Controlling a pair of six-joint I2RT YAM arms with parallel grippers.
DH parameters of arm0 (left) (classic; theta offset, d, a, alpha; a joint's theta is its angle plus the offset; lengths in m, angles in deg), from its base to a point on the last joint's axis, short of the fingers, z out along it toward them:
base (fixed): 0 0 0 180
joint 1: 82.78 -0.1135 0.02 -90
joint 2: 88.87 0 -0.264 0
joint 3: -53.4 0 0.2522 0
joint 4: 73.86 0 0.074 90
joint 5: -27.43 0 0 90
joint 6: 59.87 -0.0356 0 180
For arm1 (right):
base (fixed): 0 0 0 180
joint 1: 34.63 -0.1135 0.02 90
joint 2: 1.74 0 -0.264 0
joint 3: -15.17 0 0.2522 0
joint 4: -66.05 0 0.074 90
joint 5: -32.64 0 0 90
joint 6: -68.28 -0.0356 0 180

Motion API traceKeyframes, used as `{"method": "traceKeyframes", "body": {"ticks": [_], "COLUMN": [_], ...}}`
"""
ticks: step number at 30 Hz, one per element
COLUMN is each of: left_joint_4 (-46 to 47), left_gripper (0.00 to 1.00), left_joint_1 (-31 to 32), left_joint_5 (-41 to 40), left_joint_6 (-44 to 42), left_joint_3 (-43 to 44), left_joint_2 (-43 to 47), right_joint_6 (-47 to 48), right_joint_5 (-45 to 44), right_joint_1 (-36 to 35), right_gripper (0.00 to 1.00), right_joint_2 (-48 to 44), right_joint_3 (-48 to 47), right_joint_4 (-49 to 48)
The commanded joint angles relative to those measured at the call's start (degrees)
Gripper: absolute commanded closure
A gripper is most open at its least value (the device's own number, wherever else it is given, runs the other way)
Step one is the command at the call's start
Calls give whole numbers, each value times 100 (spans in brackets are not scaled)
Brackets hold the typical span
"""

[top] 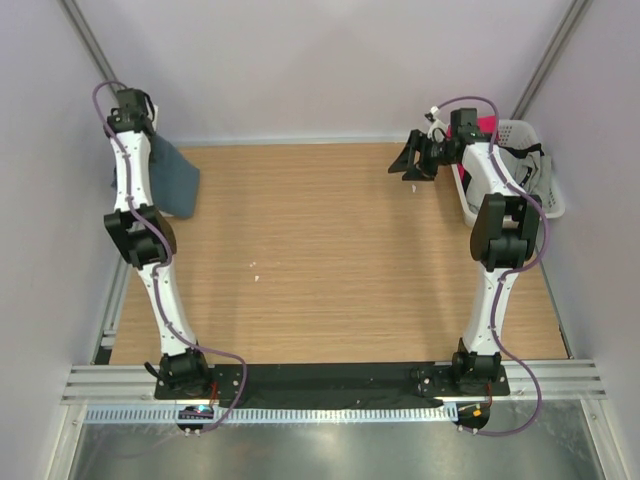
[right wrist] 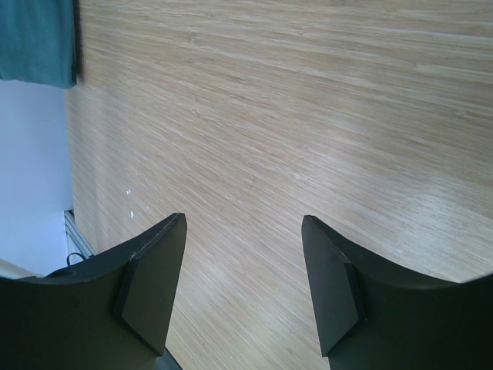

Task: Fold and stack the t-shirts
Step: Neatly place the folded tshirt to the corner

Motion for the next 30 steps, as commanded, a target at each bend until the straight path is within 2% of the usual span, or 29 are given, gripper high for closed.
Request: {"method": "traceKeyframes", "body": {"ticks": [1,11,12,16,19,23,25,27,30], "left_joint_4": [472,1132,1211,1457,1387,1317,1221,1115,747], "left_gripper": [100,98,95,40,28,24,14,11,10], "left_joint_1": [-182,-191,-165,2,221,635,906,1074,1259], "left_joint_5": [-516,-1790,-1879,-2213,-2056,-1739,-1616,-1354,-958], "left_joint_6": [-187,-459,-486,-391,-398,-311,-206,40,611], "left_joint_3": [157,78,34,-11,147,288,254,113,-90], "left_joint_2": [-354,-1031,-1049,-1093,-971,-542,-339,4,505], "right_joint_6": [13,48,39,74,92,118,171,232,408], "right_joint_5": [-41,-112,-103,-94,-77,-77,-129,-173,-383], "right_joint_1": [6,-2,-2,-20,-38,-38,-38,-38,-38], "right_gripper": [32,32,32,32,32,32,32,32,32], "right_joint_2": [-458,-545,-554,-581,-598,-624,-668,-703,-826], "right_joint_3": [54,204,221,230,239,239,212,178,125], "right_joint_4": [-156,-130,-147,-147,-138,-129,-112,-60,28]}}
